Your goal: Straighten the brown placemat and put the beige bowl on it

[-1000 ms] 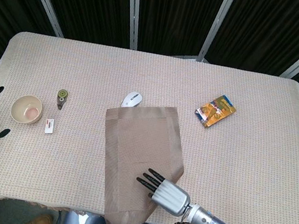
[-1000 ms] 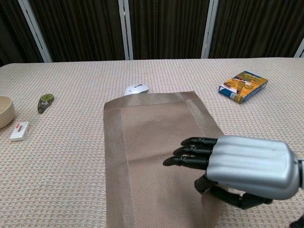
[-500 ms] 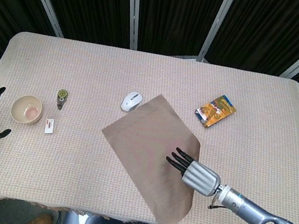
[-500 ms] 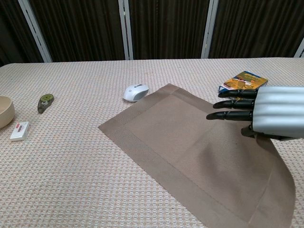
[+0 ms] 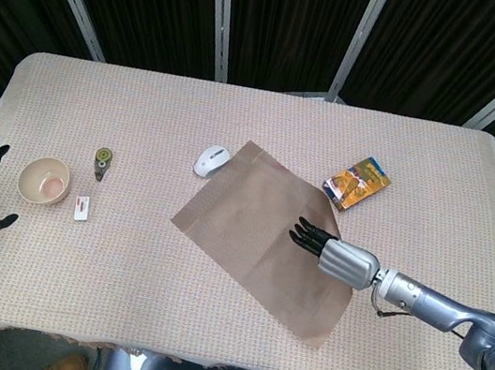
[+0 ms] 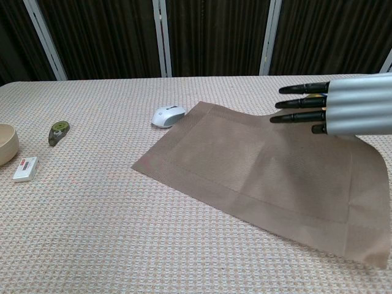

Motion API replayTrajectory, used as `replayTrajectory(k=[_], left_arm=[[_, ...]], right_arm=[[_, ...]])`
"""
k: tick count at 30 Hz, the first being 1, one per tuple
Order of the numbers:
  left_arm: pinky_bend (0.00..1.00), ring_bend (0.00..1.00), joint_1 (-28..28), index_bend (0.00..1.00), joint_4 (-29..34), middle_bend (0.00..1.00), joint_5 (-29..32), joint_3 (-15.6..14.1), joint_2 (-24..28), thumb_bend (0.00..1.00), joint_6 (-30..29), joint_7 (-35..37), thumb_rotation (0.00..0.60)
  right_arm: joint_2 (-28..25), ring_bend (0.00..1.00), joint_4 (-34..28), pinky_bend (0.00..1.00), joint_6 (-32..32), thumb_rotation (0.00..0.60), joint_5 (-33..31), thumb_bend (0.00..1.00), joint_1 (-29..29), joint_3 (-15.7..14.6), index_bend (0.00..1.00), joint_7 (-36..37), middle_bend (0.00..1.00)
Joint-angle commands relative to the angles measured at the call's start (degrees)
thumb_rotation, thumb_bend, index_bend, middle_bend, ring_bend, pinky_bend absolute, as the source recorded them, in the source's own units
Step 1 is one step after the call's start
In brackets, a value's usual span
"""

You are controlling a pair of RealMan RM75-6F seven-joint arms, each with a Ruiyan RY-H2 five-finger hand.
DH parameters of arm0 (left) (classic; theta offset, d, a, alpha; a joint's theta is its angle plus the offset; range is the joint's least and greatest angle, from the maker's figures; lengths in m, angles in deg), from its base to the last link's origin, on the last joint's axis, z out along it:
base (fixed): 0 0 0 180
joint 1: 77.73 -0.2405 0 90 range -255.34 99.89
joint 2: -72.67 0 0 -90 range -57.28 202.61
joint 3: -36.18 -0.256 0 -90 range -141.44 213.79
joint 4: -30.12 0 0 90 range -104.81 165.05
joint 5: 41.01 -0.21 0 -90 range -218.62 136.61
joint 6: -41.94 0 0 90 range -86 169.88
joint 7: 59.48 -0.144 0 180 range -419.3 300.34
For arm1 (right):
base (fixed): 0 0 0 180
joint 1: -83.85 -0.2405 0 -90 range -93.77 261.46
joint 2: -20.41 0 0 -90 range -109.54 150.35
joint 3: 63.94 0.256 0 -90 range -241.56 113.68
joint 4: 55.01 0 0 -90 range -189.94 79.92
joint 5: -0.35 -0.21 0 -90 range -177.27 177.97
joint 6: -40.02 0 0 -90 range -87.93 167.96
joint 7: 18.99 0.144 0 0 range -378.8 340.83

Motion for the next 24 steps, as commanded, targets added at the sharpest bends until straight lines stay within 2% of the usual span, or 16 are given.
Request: replayTrajectory(k=[1,2,7,12,15,20,24], left_arm=[[0.00,0.00,0.02,0.00,-0.08,0.00,0.01,-0.03,0.03,0.00,0.13,0.10,0.600],[0.00,0.00,0.02,0.00,-0.11,0.00,0.00,-0.06,0.04,0.00,0.20,0.15,0.600],[0.00,0.00,0.03,0.00,0.07,0.00,-0.44,-0.18,0.18,0.00,0.30,0.48,0.600],[0.00,0.00,0.01,0.00,0.11,0.00,-1.99,-0.63,0.29,0.00,0.19,1.29,0.600],[0.00,0.00,0.13,0.00,-0.29,0.00,-3.68,-1.18,0.27,0.00,0.46,2.55,0.600],[0.00,0.00,1.06,0.00,-3.93,0.00,-9.31,-2.43,-1.40,0.00,0.72,7.27,0.600],[0.00,0.00,2.78,0.00,-9.23,0.00,-13.79,-3.62,-4.20,0.00,2.07,11.39,0.600]], right_arm=[[0.26,0.00,0.99,0.00,-2.17,0.600,-3.00,0.05,1.54,1.39,0.00,0.20,0.00],[-0.05,0.00,0.73,0.00,-2.83,0.600,-3.97,0.00,2.17,1.70,0.00,0.76,0.00],[-2.29,0.00,-2.66,0.00,-7.53,0.600,-10.02,0.00,6.14,4.42,0.00,3.19,0.00],[-5.03,0.00,-12.43,0.00,-13.41,0.600,-20.65,0.00,13.69,8.21,0.00,12.21,0.00],[-7.38,0.00,-19.24,0.00,-16.17,0.600,-25.44,0.00,17.93,9.43,0.00,16.22,0.00],[-10.61,0.00,-30.63,0.00,-18.17,0.600,-32.44,0.00,24.74,9.50,0.00,21.32,0.00],[-11.54,0.00,-35.77,0.00,-19.60,0.600,-34.85,0.00,29.10,8.59,0.00,21.33,0.00]])
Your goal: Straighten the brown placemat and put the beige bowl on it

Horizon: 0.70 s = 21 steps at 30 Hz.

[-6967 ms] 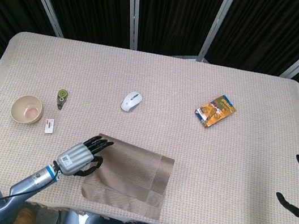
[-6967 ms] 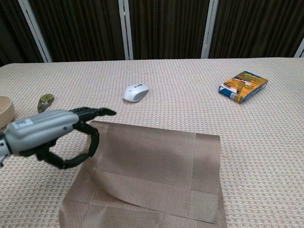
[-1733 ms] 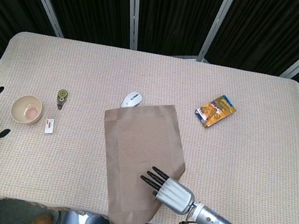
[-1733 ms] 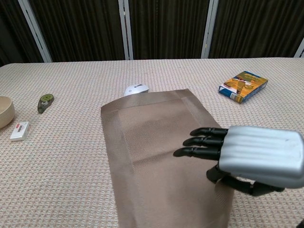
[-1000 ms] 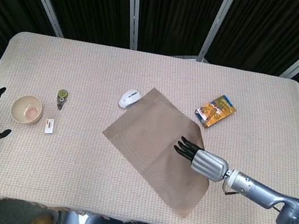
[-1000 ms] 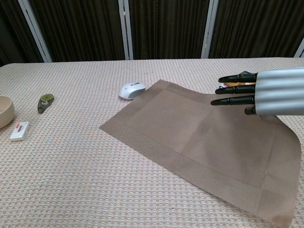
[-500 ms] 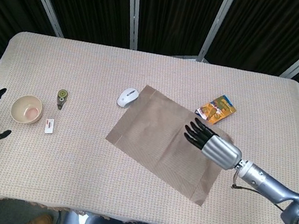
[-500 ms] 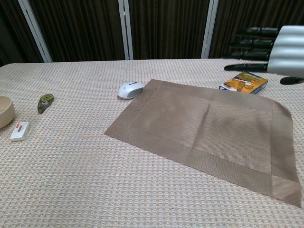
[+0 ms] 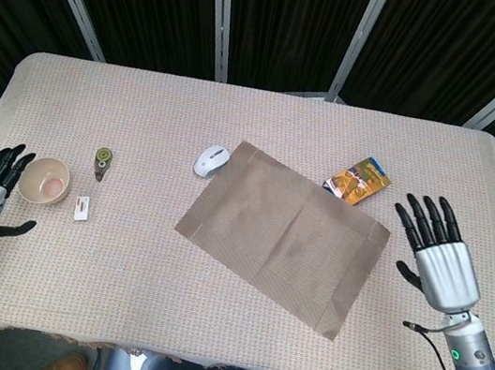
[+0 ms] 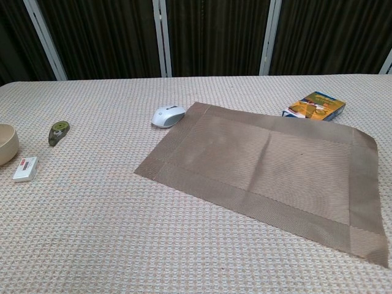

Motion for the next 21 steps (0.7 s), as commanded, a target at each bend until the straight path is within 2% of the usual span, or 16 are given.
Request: replayTrajectory(k=[1,4,9,13,16,21], left_arm=[[0.00,0.00,2.25,0.01,-5.26,0.00,-4.20,-1.41,-3.15,0.00,1.94,4.04,0.600],[0.00,0.00,4.56,0.06,-9.20,0.00,-6.72,-1.87,-5.81,0.00,4.03,5.51,0.600],[0.00,0.00,10.48,0.15,-15.05,0.00,-9.68,-2.25,-10.16,0.00,10.75,8.88,0.600],[0.00,0.00,14.58,0.20,-16.23,0.00,-9.30,-1.15,-13.06,0.01,15.40,10.31,0.600],[0.00,0.00,17.62,0.23,-17.26,0.00,-8.47,-0.09,-15.74,0.07,18.82,9.49,0.600],[0.00,0.00,23.41,0.28,-23.46,0.00,-5.57,2.22,-23.07,0.15,25.27,6.52,0.600]], right_arm=[[-2.36,0.00,-6.20,0.00,-2.05,0.600,-2.74,0.00,5.46,-0.82,0.00,2.04,0.00],[-2.99,0.00,-8.74,0.00,-2.55,0.600,-2.72,0.00,7.53,-1.75,0.00,2.83,0.00],[-2.71,0.00,-11.77,0.00,-2.27,0.600,-3.34,0.00,10.32,-2.93,0.00,1.39,0.00],[-2.02,0.00,-11.55,0.00,-2.06,0.600,-2.46,0.00,10.94,-2.93,0.00,0.40,0.00],[-1.76,0.00,-10.46,0.00,-2.29,0.600,-1.52,0.00,11.14,-2.60,0.00,-0.37,0.00],[-1.41,0.00,-9.80,0.00,-0.76,0.600,-1.94,0.00,11.12,-1.70,0.00,0.14,0.00]])
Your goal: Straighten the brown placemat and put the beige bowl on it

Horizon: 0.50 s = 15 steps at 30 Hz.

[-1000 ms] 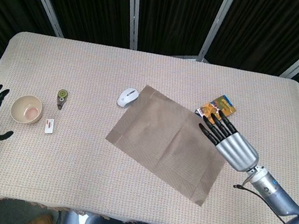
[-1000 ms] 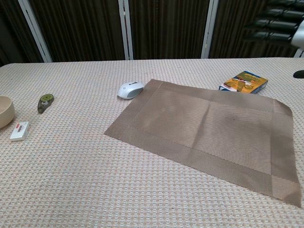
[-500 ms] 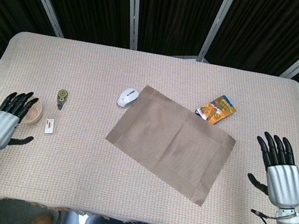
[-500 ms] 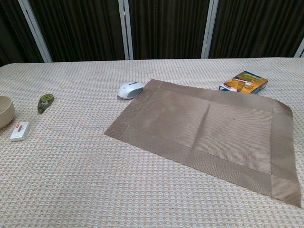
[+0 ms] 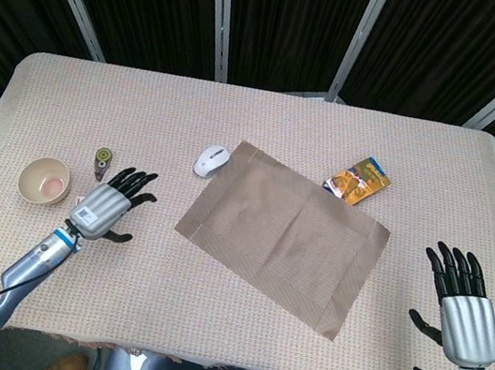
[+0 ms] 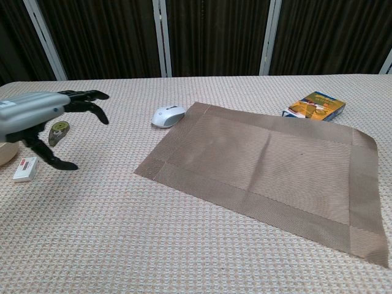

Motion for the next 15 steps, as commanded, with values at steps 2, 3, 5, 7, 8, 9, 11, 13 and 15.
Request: replayTrajectory(k=[2,3,5,7,8,9,11,13,15], left_arm=[[0.00,0.00,5.13,0.29,-7.12,0.00,2.31,1.70,-6.74,0.17,5.30,-1.83,0.600],[0.00,0.00,5.92,0.29,-8.72,0.00,2.32,1.67,-7.99,0.18,5.81,-1.73,0.600],[0.00,0.00,6.99,0.30,-11.07,0.00,2.39,1.63,-9.98,0.20,6.44,-1.15,0.600],[0.00,0.00,8.03,0.30,-12.99,0.00,2.25,1.39,-11.69,0.20,6.98,-0.07,0.600],[0.00,0.00,8.36,0.30,-13.74,0.00,2.13,1.26,-12.20,0.20,7.01,0.30,0.600],[0.00,0.00,8.66,0.30,-14.40,0.00,1.98,1.10,-12.68,0.20,7.01,0.65,0.600],[0.00,0.00,9.11,0.30,-15.53,0.00,1.73,0.78,-13.36,0.20,6.86,1.28,0.600],[0.00,0.00,9.58,0.30,-16.62,0.00,1.43,0.56,-13.79,0.21,6.60,1.36,0.600],[0.00,0.00,9.82,0.30,-17.31,0.00,1.46,0.36,-14.07,0.20,6.44,1.65,0.600]], right_arm=[[0.35,0.00,0.70,0.00,1.22,0.600,-0.67,0.00,0.08,0.80,0.00,0.31,0.00],[0.39,0.00,0.81,0.00,1.56,0.600,-0.75,0.00,0.10,0.92,0.00,0.63,0.00],[0.45,0.00,1.09,0.00,1.96,0.600,-0.87,0.00,0.13,1.17,0.00,1.12,0.00],[0.51,0.00,1.33,0.00,2.20,0.600,-1.09,0.00,0.22,1.56,0.00,1.23,0.00],[0.53,0.00,1.37,0.00,2.23,0.600,-1.14,0.00,0.28,1.71,0.00,1.30,0.00],[0.53,0.00,1.41,0.00,2.25,0.600,-1.19,0.00,0.35,1.86,0.00,1.37,0.00],[0.55,0.00,1.56,0.00,2.30,0.600,-1.27,0.00,0.49,2.12,0.00,1.52,0.00],[0.61,0.00,1.80,0.00,2.45,0.600,-1.47,0.00,0.60,2.40,0.00,1.80,0.00],[0.68,0.00,2.09,0.00,2.61,0.600,-1.57,0.00,0.67,2.64,0.00,1.96,0.00]])
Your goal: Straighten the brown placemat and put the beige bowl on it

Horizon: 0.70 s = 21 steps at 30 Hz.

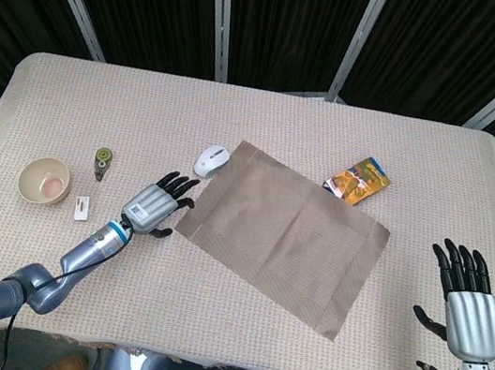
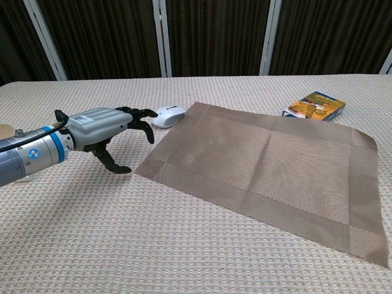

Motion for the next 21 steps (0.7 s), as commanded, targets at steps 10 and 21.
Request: replayTrajectory(k=[10,21], left_arm=[[0.00,0.00,0.94,0.30,-2.70,0.00,0.04,-1.95,-1.79,0.21,0.48,0.82,0.600],[0.00,0.00,1.69,0.32,-5.64,0.00,0.68,-2.36,-4.22,0.25,0.54,1.14,0.600]], right_arm=[[-0.09,0.00,0.01,0.00,0.82,0.600,-0.39,0.00,0.42,0.85,0.00,2.26,0.00],[0.12,0.00,0.45,0.00,0.97,0.600,-0.37,0.00,0.83,1.49,0.00,2.88,0.00]])
